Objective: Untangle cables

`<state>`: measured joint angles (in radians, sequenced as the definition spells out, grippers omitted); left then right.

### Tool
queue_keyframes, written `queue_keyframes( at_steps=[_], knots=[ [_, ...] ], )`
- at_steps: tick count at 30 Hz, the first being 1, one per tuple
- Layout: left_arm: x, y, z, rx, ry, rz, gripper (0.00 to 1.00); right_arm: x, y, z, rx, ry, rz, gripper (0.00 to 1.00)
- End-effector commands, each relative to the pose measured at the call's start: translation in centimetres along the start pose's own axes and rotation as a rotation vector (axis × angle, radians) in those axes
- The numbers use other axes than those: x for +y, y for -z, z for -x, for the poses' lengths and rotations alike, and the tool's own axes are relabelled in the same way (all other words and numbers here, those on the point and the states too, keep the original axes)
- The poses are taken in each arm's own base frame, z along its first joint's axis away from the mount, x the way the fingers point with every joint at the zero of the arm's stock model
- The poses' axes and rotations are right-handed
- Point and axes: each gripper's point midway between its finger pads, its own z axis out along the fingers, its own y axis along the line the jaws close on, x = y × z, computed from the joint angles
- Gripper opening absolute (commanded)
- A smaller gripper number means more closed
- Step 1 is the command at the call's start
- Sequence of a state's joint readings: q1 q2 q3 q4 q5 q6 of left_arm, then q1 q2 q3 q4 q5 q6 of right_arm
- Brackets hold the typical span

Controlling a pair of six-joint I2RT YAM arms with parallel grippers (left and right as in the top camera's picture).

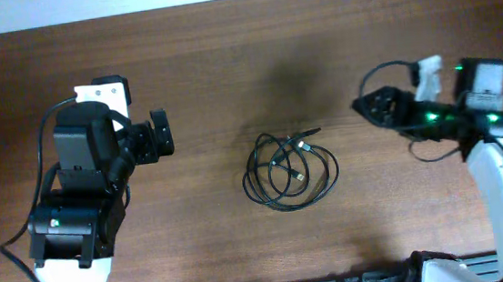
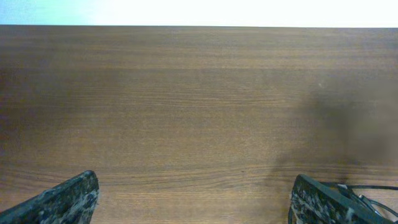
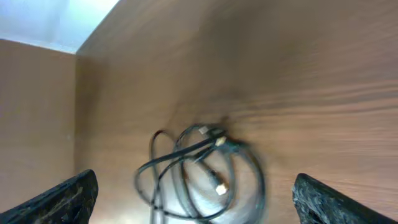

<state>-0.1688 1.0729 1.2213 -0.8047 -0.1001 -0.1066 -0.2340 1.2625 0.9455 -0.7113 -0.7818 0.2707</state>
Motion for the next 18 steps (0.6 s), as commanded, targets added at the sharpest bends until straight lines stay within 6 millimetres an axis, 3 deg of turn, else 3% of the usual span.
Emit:
queue_keyframes(
  at_steps=[1,4,7,11,17,18],
  knots=[
    [0.0,0.1,0.3,-0.008,0.016,-0.005,0.99,2.9,-2.0,-2.1,0.082,0.033,0.041,0.99],
    [0.0,0.1,0.3,-0.008,0.016,-0.005,0.99,5.0,-3.3,-3.6,0.132,0.017,0.06,0.99],
    [0.0,0.1,0.3,-0.008,0.016,-0.005,0.99,4.6,-4.6,-4.4,0.137,-0.188,-0.041,0.99],
    [0.0,0.1,0.3,-0.008,0.016,-0.005,0.99,4.8,-6.3,-5.7,0.138,-0.298,-0.126,0.99],
    [0.0,0.1,0.3,-0.008,0.016,-0.005,0.99,5.6,-12.6,-7.3,0.174,-0.279,-0.154,1.0],
    [0.0,0.1,0.3,-0.008,0.016,-0.005,0.99,5.3,-13.3,-7.6,0.188,-0.277,-0.162,0.95]
  ],
)
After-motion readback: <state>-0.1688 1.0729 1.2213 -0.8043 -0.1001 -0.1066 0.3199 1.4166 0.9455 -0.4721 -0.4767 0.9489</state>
